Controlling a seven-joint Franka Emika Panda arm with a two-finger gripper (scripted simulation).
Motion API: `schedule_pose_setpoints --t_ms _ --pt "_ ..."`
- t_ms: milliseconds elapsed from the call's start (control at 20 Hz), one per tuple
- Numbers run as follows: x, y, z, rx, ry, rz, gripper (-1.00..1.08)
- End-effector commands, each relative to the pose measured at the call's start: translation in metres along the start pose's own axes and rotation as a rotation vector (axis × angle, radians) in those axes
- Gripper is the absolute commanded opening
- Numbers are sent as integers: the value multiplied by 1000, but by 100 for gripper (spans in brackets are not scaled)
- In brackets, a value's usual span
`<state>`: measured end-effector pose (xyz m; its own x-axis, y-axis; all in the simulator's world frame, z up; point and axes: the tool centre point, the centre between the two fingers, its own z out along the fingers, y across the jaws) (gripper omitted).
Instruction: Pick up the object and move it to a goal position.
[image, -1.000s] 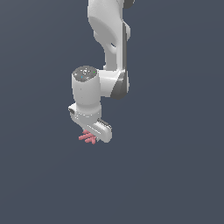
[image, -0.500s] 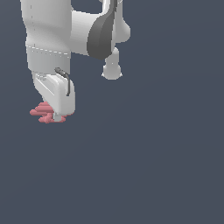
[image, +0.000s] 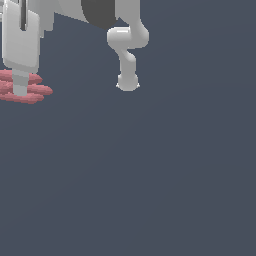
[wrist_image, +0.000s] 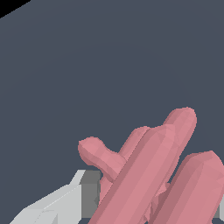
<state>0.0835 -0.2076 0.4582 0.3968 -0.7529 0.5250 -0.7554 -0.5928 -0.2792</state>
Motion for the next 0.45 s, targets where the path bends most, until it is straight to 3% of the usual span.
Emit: schedule_pose_setpoints --t_ms 0,400 --pt "7 1 -9 2 16 12 -100" --pt "5 0 -8 1 14 8 -100"
